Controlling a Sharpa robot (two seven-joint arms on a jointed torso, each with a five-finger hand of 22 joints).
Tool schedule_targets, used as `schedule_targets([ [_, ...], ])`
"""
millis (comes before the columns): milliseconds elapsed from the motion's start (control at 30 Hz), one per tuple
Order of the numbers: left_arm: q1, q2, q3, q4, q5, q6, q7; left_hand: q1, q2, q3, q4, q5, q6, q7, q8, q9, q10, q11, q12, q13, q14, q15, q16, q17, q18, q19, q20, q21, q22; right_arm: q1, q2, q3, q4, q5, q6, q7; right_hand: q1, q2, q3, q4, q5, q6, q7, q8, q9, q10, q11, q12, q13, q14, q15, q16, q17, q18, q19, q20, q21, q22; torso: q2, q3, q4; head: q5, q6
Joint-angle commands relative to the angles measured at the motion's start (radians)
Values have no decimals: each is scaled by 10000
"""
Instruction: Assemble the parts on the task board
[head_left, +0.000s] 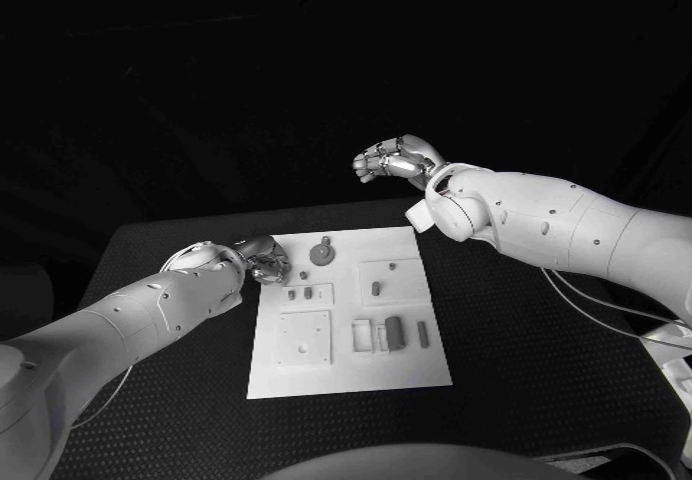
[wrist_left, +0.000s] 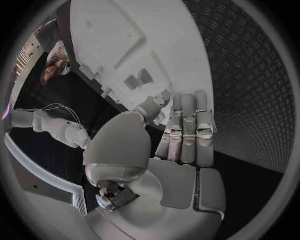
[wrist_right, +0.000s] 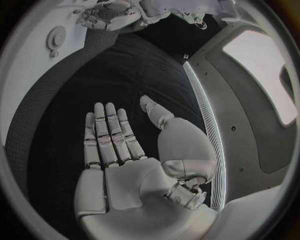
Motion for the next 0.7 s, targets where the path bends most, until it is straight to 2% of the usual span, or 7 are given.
schedule_targets([
  [33,-31,-76,-25,-159,-189,208,-255,35,-104,-40,-5,-42,-91,8,-19,-12,-288,220,-39,5,-50,16,-37,19,-3,-74,17,-16,13,1,-19,4,21,-53,81,89,-80,-1,7,5,-12,-77,190,55,-14,25,22,-38,1,-58,9,40,-13,-60,-75,13,-25,9,5,6,-3,-3,14],
  [167,11,-236,-23,-321,-146,-19,-209,61,-91,-25,1,-40,-65,24,9,-2,-296,222,-27,10,-42,18,-31,34,7,-66,21,-11,16,1,-49,4,29,-53,51,71,-77,3,9,4,-11,-77,189,55,-15,26,22,-39,1,-58,9,41,-13,-60,-76,13,-24,10,8,12,-9,-12,12],
  [233,62,-376,19,-319,165,-173,-174,124,-46,45,9,-42,181,102,185,64,-216,188,39,51,25,-10,-6,79,30,-2,15,9,27,1,-65,4,19,-142,-10,2,-50,8,20,-16,-8,-77,188,58,-15,27,21,-40,1,-58,8,45,-14,-59,-77,9,-23,13,6,-6,4,-23,33],
  [400,215,-858,421,152,1382,-85,-238,114,128,212,14,-25,993,115,690,280,208,21,262,212,188,-140,9,150,19,159,-57,30,57,1,-132,4,-89,-1241,-330,-639,339,43,114,-178,-9,-70,191,84,-16,47,14,-39,8,-29,-11,92,-10,-52,-46,-4,-10,50,-12,-11,13,-39,36],
  [500,388,-1384,769,798,1841,93,-352,51,276,263,14,-23,1209,14,814,344,432,-76,375,313,175,-179,-34,168,-24,139,-84,3,71,-6,-191,3,-196,-2352,-297,-1054,699,47,129,-201,-16,-95,201,88,-24,33,22,-56,6,-19,-17,122,-10,-55,-24,-7,-6,90,-20,-12,0,-91,99],
  [633,589,-2120,952,1632,2575,199,-436,-36,343,275,15,-24,1341,-48,884,386,630,-162,470,405,114,-171,-120,161,-73,64,-97,-27,72,-52,-262,2,-309,-3745,308,-1506,1139,-108,28,-212,-18,-75,178,123,-27,124,-18,-8,45,217,-130,307,74,7,208,-29,50,177,-69,-33,16,-154,131],
  [700,625,-2419,993,1983,3055,235,-442,-68,353,286,15,-24,1324,-43,872,386,661,-178,480,430,90,-158,-178,144,-88,28,-97,-39,57,-78,-284,2,-329,-4526,631,-1618,1330,-175,-37,-212,-21,-22,160,157,-23,494,-183,228,197,480,-253,503,206,59,392,-47,112,232,-99,-50,21,-190,137],
])
